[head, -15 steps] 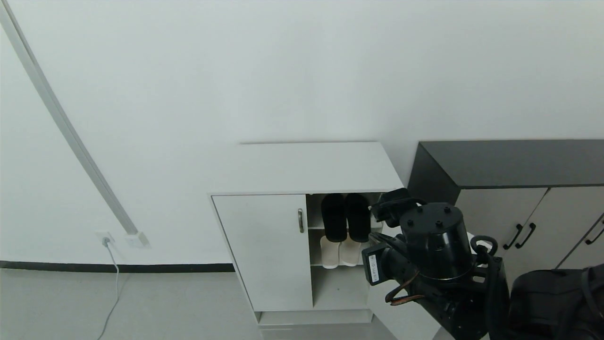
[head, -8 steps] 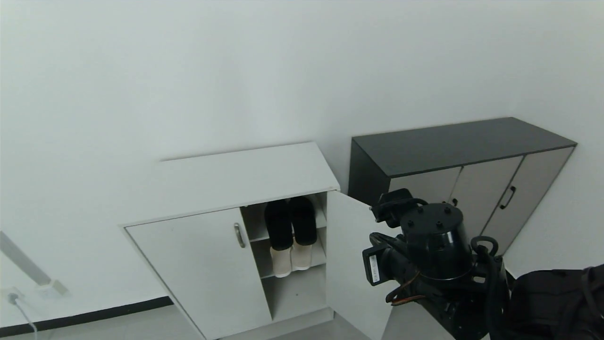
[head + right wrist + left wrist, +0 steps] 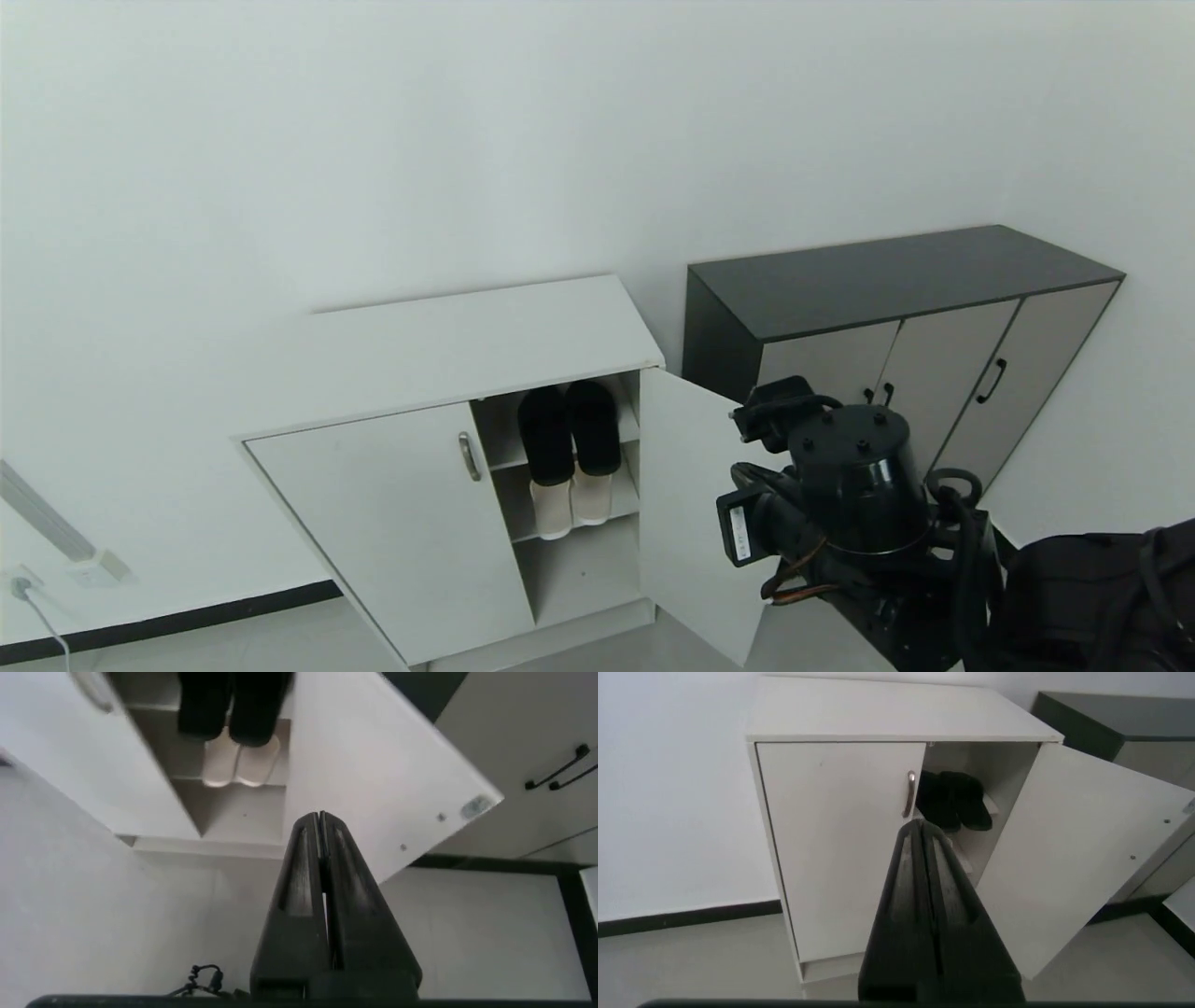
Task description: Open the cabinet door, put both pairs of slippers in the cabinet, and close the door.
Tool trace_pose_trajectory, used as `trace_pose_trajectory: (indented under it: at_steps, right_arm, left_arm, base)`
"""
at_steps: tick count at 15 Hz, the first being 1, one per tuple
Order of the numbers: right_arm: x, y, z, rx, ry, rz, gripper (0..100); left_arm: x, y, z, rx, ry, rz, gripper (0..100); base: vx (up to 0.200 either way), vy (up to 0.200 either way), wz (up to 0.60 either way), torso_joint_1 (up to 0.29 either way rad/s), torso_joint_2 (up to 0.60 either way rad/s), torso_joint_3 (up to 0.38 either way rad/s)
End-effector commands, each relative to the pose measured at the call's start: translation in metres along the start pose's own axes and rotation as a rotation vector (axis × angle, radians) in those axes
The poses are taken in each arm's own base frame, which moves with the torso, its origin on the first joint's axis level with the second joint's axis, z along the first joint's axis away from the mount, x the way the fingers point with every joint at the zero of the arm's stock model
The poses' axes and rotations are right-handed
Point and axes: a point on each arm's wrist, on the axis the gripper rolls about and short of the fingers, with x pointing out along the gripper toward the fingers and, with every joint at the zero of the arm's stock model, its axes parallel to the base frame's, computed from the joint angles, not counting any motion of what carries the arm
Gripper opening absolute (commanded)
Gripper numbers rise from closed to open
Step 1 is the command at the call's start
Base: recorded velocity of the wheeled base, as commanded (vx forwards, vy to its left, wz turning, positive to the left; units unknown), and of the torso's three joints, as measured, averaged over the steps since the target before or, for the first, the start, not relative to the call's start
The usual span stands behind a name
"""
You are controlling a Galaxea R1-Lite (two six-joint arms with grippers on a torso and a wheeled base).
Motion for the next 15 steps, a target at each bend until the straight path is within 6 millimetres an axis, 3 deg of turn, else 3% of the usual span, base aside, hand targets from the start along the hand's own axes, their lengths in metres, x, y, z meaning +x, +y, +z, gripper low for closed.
trace_pose_trajectory:
  at_steps: [1, 2, 4, 6, 9, 15]
  right_arm:
    - [0.007, -0.004, -0.002, 0.000, 0.009, -0.022, 0]
    - [0.008, -0.004, -0.002, 0.002, 0.010, -0.026, 0]
    - [0.042, -0.028, 0.007, 0.047, 0.004, -0.128, 0]
    - [0.073, -0.060, 0.029, 0.100, -0.025, -0.214, 0]
    - [0.100, -0.092, 0.053, 0.127, 0.044, -0.264, 0]
    - [0.145, -0.120, 0.047, 0.160, 0.108, -0.284, 0]
  left_arm:
    - [0.000, 0.000, 0.000, 0.001, -0.001, -0.002, 0]
    - [0.000, 0.000, 0.000, 0.002, -0.001, -0.002, 0]
    - [0.000, 0.000, 0.000, 0.002, 0.000, -0.002, 0]
    - [0.000, 0.000, 0.000, 0.002, 0.000, -0.002, 0]
    - [0.000, 0.000, 0.000, 0.002, 0.000, -0.002, 0]
    - [0.000, 0.000, 0.000, 0.001, 0.000, -0.002, 0]
  base:
    - [0.000, 0.000, 0.00, 0.000, 0.00, 0.000]
    - [0.000, 0.000, 0.00, 0.000, 0.00, 0.000]
    - [0.000, 0.000, 0.00, 0.000, 0.00, 0.000]
    - [0.000, 0.000, 0.00, 0.000, 0.00, 0.000]
    - [0.000, 0.000, 0.00, 0.000, 0.00, 0.000]
    - [0.000, 0.000, 0.00, 0.000, 0.00, 0.000]
